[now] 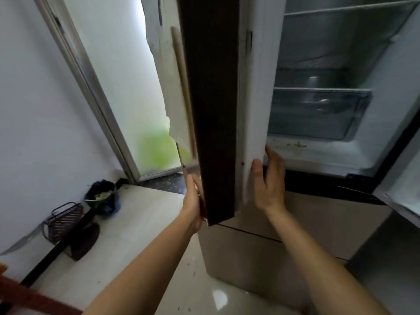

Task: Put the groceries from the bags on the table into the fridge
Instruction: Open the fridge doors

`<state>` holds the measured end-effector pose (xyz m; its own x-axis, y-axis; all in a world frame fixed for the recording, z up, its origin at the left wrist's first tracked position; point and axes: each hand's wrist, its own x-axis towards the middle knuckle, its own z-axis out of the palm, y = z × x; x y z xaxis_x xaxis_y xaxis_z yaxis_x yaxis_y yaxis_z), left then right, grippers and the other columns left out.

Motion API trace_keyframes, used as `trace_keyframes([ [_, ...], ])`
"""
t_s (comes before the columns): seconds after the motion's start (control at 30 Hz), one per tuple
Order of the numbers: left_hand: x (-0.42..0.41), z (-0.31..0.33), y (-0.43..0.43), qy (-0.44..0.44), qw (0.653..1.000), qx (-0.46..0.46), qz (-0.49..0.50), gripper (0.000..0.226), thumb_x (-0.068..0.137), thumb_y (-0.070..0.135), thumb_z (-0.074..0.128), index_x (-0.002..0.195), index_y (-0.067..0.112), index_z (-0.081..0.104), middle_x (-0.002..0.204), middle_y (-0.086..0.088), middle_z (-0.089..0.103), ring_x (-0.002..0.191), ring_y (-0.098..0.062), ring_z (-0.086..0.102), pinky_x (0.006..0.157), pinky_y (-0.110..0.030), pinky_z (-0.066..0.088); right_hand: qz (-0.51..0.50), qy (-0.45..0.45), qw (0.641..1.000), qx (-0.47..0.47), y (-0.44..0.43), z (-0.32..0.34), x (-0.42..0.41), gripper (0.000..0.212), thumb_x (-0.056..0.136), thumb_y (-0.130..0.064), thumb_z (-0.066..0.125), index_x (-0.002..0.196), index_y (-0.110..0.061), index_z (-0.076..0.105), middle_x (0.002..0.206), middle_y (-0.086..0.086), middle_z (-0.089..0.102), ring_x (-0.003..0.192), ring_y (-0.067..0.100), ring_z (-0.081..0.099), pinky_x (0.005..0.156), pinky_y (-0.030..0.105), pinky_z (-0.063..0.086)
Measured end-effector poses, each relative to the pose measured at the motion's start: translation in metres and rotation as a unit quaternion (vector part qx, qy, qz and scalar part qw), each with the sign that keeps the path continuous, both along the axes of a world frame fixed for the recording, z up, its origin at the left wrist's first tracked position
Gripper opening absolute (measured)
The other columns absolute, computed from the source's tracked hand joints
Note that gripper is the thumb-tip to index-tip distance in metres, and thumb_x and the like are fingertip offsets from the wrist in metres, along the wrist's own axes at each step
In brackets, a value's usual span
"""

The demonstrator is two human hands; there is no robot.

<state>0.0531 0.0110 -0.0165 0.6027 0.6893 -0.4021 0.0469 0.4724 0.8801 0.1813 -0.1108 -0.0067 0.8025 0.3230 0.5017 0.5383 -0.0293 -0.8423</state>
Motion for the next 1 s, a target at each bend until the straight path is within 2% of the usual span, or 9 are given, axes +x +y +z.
trace_keyframes([
  [0.1,-0.032,0.005,0.008,0.021,0.996,0.080,0.022,0.048,0.100,0.054,0.046,0.120,0.015,0.065,0.095,-0.001,0.076,0.084,-0.017,0.074,0.063,-0.029,0.057,0.031,0.001,1.000,-0.002,0.010,-0.007,-0.025,0.109,0.076,-0.093,0.027,0.153,-0.017,0.036,0.150,0.010,0.039,0.137,0.020,0.036,0.112,0.038,0.033],
  [0.17,-0.056,0.009,0.017,0.031,0.993,0.109,0.030,0.045,0.100,0.050,0.047,0.121,0.014,0.064,0.091,0.000,0.076,0.077,-0.016,0.073,0.058,-0.029,0.056,0.004,-0.004,1.000,0.017,0.018,-0.007,-0.048,0.110,0.073,-0.095,0.028,0.150,-0.017,0.039,0.142,0.010,0.038,0.129,0.012,0.033,0.106,0.027,0.028],
  [0.3,-0.101,0.023,0.038,-0.012,0.994,0.094,0.056,0.038,0.095,0.062,0.046,0.113,0.035,0.067,0.108,0.003,0.075,0.100,-0.021,0.071,0.084,-0.043,0.056,-0.007,-0.009,0.999,0.034,0.037,-0.006,-0.078,0.113,0.075,-0.094,0.026,0.153,-0.012,0.035,0.130,0.000,0.030,0.122,0.006,0.030,0.104,0.016,0.024],
  [0.47,-0.142,0.047,0.068,-0.012,0.985,0.109,0.130,0.070,0.093,0.074,0.029,0.138,0.028,0.054,0.134,0.009,0.057,0.121,-0.013,0.054,0.110,-0.035,0.037,-0.011,-0.017,1.000,0.017,0.070,-0.008,-0.116,0.111,0.081,-0.088,0.028,0.148,-0.001,0.037,0.135,0.006,0.033,0.125,0.018,0.038,0.107,0.031,0.033],
  [0.53,-0.154,0.061,0.079,-0.005,0.977,0.157,0.145,0.079,0.090,0.077,0.026,0.149,0.027,0.041,0.150,0.011,0.043,0.137,-0.012,0.040,0.118,-0.035,0.026,-0.014,-0.016,0.999,0.030,0.088,-0.009,-0.138,0.105,0.084,-0.083,0.034,0.144,0.003,0.037,0.144,0.018,0.031,0.130,0.018,0.035,0.110,0.030,0.031],
  [0.63,-0.166,0.078,0.091,0.016,0.939,0.299,0.168,0.063,0.103,0.055,0.023,0.156,0.022,0.023,0.163,0.001,0.020,0.150,-0.015,0.016,0.121,-0.033,0.009,-0.004,-0.044,0.999,0.020,0.109,-0.007,-0.157,0.097,0.088,-0.079,0.034,0.138,0.005,0.036,0.154,0.023,0.021,0.135,0.020,0.036,0.112,0.034,0.031],
  [0.8,-0.175,0.072,0.103,-0.002,0.885,0.448,0.126,0.072,0.098,0.060,0.027,0.158,0.025,0.008,0.164,0.005,-0.002,0.150,-0.015,0.006,0.117,-0.029,0.007,0.006,-0.195,0.967,-0.165,0.116,0.003,-0.151,0.074,0.092,-0.071,0.032,0.137,-0.015,0.048,0.161,0.010,0.027,0.152,0.027,0.014,0.119,0.046,0.024],
  [0.9,-0.170,0.067,0.138,-0.002,0.885,0.453,0.105,0.073,0.099,0.056,0.025,0.157,0.023,-0.003,0.166,0.004,-0.003,0.152,-0.011,-0.002,0.123,-0.035,0.000,0.030,-0.213,0.931,-0.296,0.122,0.015,-0.152,0.079,0.090,-0.074,0.025,0.153,-0.026,0.030,0.166,0.004,0.014,0.155,0.021,0.000,0.124,0.049,0.017],
  [1.0,-0.164,0.070,0.172,0.010,0.893,0.437,0.102,0.065,0.105,0.048,0.024,0.157,0.024,-0.006,0.166,0.005,-0.004,0.152,-0.012,-0.002,0.123,-0.041,-0.001,0.062,-0.233,0.904,-0.352,0.132,0.021,-0.158,0.075,0.095,-0.066,0.036,0.158,-0.031,0.016,0.167,0.003,0.004,0.154,0.023,-0.004,0.124,0.046,0.020],
])
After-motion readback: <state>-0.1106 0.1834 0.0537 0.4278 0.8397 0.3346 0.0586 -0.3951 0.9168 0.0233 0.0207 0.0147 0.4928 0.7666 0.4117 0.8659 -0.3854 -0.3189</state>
